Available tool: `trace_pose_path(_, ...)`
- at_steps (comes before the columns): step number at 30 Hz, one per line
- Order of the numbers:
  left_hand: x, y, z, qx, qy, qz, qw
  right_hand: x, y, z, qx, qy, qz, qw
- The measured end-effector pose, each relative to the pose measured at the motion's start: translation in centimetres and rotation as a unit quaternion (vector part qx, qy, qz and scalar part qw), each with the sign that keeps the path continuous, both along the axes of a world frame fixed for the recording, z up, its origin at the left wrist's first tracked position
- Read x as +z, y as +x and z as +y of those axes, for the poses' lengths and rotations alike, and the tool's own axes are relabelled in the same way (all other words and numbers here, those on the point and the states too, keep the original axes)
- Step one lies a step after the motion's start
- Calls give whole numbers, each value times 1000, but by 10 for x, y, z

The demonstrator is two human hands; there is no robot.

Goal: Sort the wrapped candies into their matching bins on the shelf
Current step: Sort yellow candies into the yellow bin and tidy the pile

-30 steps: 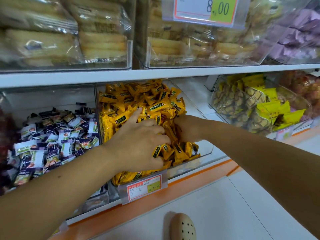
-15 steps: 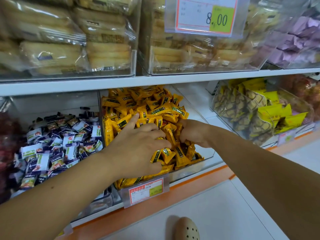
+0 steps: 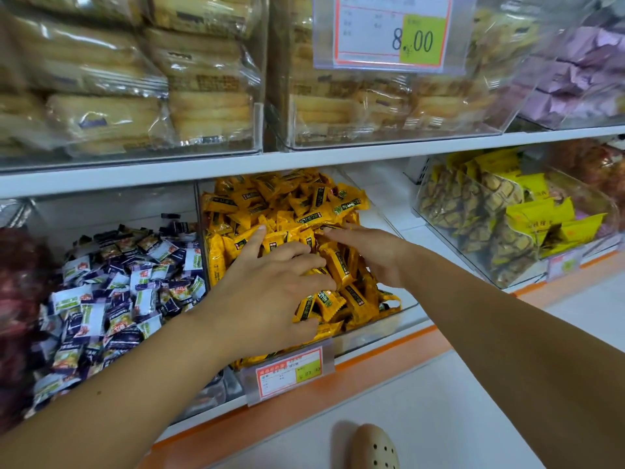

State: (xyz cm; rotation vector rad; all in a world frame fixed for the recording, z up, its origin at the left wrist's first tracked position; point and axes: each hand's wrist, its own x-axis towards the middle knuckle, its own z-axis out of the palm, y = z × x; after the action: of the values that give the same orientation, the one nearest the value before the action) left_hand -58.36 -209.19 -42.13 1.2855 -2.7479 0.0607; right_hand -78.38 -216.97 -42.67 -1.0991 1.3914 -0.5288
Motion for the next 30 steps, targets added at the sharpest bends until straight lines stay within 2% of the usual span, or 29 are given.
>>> trace_pose_path(6, 0, -1, 1, 8, 5, -2, 1000, -10, 13, -8, -29, -23, 40, 998)
trace_pose_path(11, -1, -2, 3, 13, 8, 5, 1000, -10, 12, -2, -78, -100, 20, 992)
trace_pose_path(16, 3, -6, 5, 26, 25, 19, 999, 0, -1, 4, -64, -162, 18, 985)
trace_pose_path(21, -2, -23, 2, 75, 26, 66, 995, 19, -7, 22, -76, -222, -28, 972)
trace_pose_path(25, -7, -36, 2, 105, 3, 176, 979, 10, -9, 35, -131, -245, -58, 959)
trace_pose_path(28, -4, -40, -1, 159, -36, 315, 935, 2, 0, 40, -195, -280, -92, 936)
trace_pose_path(30, 1, -41, -3, 182, -49, 348, 918, -2, 8, 42, -217, -302, -89, 924)
